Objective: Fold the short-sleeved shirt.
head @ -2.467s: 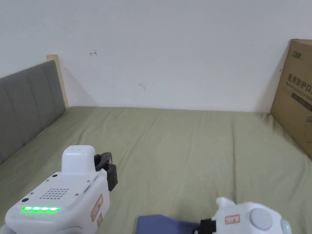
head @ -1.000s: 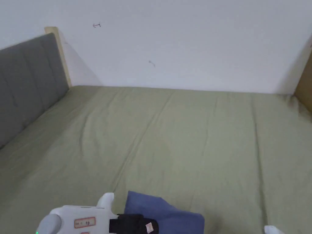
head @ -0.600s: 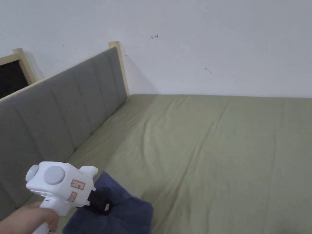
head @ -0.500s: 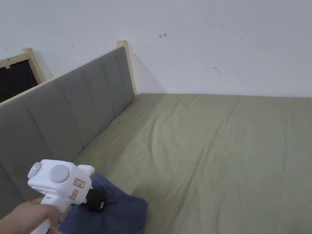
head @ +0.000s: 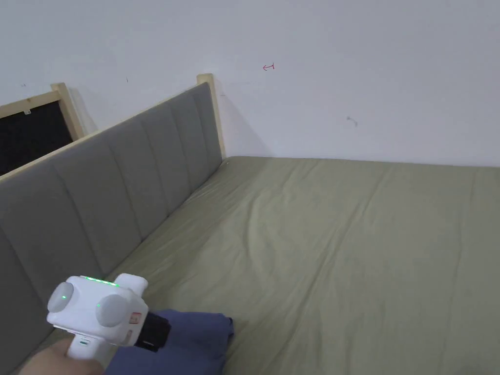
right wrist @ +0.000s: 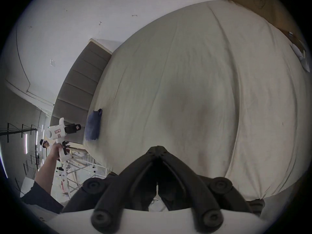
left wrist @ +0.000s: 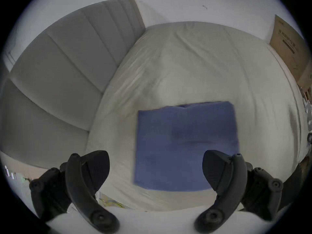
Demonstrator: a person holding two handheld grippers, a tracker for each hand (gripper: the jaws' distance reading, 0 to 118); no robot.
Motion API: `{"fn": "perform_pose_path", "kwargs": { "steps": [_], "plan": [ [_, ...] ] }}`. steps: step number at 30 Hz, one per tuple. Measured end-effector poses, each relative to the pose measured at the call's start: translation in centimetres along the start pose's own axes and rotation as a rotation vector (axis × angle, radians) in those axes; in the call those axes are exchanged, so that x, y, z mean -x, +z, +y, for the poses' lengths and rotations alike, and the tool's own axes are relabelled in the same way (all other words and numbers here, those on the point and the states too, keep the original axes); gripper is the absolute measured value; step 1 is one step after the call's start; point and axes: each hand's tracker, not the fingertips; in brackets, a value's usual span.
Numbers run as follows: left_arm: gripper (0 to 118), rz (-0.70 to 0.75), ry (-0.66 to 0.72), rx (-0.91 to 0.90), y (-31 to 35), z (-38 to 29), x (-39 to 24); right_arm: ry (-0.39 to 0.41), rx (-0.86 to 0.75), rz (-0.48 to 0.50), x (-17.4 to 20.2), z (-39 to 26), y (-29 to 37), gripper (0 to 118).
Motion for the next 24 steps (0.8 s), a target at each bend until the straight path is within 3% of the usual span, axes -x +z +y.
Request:
{"fn": "perform_pose_path", "kwargs": {
  "steps": [2, 3, 4, 5, 6, 8, 11, 15, 19, 22, 24],
  "plan": [
    [106, -0.157, 0.048, 0.070, 0.3, -0.2, -3.6, -0.002, -0.010, 0.005, 0.0, -0.2, 0.6, 0],
    [94, -0.231, 0.048, 0.078, 0.7, -0.2, -5.5, -0.001, -0.012, 0.006, -0.2, -0.2, 0.9, 0],
    [66, -0.286, 0.039, 0.068, 1.4, -0.2, -8.1, 0.004, -0.015, 0.002, -0.3, -0.2, 1.2, 0],
    [17, -0.387, 0.065, 0.079, 2.2, -0.3, -11.0, 0.014, -0.024, -0.005, -0.2, -0.3, 1.7, 0],
    [0, -0.399, 0.076, 0.042, 2.9, -0.4, -13.0, 0.029, -0.037, -0.014, -0.1, -0.2, 2.0, 0],
    [0, -0.507, 0.154, -0.058, 5.5, 0.3, -17.8, 0.052, -0.066, -0.049, -0.4, 0.4, 3.0, 0],
    [0, -0.617, 0.139, -0.215, 10.2, 1.6, -23.5, 0.079, -0.124, -0.110, 0.4, 1.8, 5.1, 0],
    [0, -0.538, 0.036, -0.480, 17.1, 3.3, -28.5, 0.176, -0.306, -0.212, 2.2, 4.1, 9.0, 0],
    [0, -0.442, 0.063, -0.818, 23.2, 2.9, -30.3, 0.268, -0.559, -0.176, 4.5, 5.4, 13.3, 0],
    [0, -0.334, 0.098, -0.969, 26.0, 1.9, -31.1, 0.356, -0.800, -0.156, 6.2, 4.6, 15.8, 0],
    [0, -0.266, 0.088, -1.044, 26.9, 0.9, -31.6, 0.409, -0.913, -0.212, 7.3, 3.7, 16.4, 0]
  ]
}}
